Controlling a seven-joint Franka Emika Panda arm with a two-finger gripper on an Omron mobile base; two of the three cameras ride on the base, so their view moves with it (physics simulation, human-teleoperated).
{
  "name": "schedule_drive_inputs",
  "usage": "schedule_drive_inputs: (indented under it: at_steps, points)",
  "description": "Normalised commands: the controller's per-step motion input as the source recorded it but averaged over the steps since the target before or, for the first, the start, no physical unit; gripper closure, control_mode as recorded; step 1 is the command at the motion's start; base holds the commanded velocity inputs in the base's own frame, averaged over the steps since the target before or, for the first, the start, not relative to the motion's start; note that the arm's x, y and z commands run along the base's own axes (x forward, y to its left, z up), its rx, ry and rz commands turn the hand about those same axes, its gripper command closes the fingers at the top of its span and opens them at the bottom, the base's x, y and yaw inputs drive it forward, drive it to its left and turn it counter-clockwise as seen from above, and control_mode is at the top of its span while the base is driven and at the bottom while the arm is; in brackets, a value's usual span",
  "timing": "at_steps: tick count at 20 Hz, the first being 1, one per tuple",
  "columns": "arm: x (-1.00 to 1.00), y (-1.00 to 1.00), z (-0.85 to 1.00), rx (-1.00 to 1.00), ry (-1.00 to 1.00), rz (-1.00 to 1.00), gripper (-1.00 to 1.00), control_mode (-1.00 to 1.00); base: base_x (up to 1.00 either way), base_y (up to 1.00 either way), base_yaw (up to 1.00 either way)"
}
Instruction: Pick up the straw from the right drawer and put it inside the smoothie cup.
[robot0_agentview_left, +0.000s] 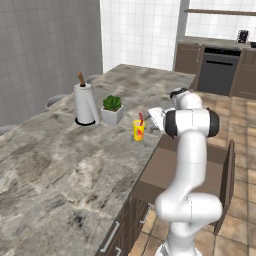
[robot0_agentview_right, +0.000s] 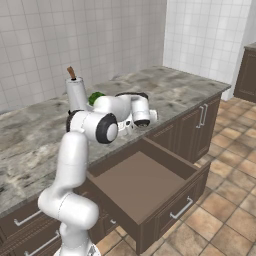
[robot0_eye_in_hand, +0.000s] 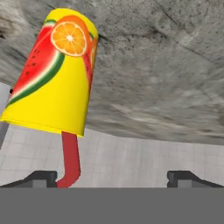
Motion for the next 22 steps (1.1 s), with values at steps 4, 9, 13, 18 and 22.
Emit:
schedule_drive_inputs:
  at_steps: [4,9,13,18,22]
  points:
    - [0.03,-0.06,0.02,-0.03,-0.09,-0.12,-1.00,-1.00,0.00,0.00,0.00]
    - [-0.59,-0.14,0.61,0.00,-0.23,-0.03,-1.00,-1.00,0.00,0.00,0.00]
    - [-0.84,-0.14,0.90,0.00,-0.28,-0.01,-1.00,-1.00,0.00,0.00,0.00]
    - [-0.99,-0.02,0.79,-0.01,-0.31,0.00,-1.00,-1.00,0.00,0.00,0.00]
    - [-1.00,0.00,0.67,-0.10,-0.31,0.00,-1.00,-1.00,0.00,0.00,0.00]
